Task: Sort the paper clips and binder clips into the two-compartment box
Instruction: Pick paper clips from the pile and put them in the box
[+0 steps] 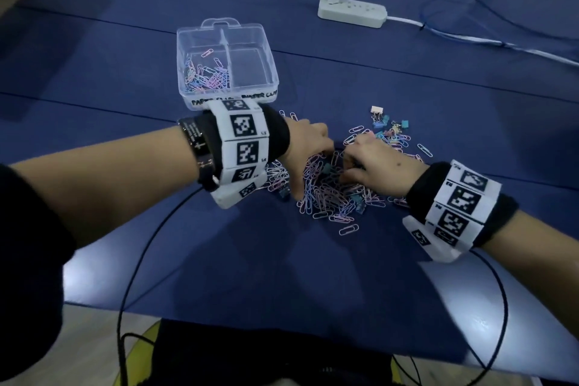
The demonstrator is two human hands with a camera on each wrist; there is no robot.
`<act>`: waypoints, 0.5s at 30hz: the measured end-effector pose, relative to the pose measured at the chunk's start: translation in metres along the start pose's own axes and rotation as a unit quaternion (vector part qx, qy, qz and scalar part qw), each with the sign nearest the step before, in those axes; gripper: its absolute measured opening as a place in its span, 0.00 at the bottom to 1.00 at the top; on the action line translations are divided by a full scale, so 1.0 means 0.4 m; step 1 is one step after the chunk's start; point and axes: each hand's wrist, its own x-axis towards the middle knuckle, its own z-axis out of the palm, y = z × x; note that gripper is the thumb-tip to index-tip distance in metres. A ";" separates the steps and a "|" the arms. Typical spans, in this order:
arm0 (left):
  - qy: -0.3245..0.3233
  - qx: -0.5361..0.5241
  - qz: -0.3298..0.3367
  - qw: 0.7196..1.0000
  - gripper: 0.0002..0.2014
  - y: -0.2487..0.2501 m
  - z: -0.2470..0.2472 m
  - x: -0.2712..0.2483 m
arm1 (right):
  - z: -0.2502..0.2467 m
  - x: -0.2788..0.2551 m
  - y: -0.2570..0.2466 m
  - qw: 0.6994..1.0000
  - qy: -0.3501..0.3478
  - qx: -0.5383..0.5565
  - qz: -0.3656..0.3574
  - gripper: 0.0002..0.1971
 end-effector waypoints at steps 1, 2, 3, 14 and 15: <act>0.011 -0.009 -0.005 1.000 0.45 0.002 0.011 -0.008 | 0.004 0.000 -0.001 1.000 -0.002 0.001 0.001 0.11; 0.023 -0.022 -0.007 0.999 0.43 0.004 0.024 -0.014 | 0.010 0.000 -0.003 1.000 0.002 0.002 0.000 0.12; 0.034 -0.034 -0.008 0.999 0.42 0.008 0.036 -0.021 | 0.016 0.001 -0.003 1.000 0.014 0.001 -0.007 0.11; 0.147 -0.089 -0.033 0.985 0.13 0.050 0.089 -0.035 | 0.012 -0.009 -0.014 0.998 0.055 0.015 -0.034 0.21; 0.151 -0.092 -0.033 0.984 0.12 0.051 0.089 -0.034 | 0.010 -0.010 -0.016 0.998 0.057 0.030 -0.022 0.19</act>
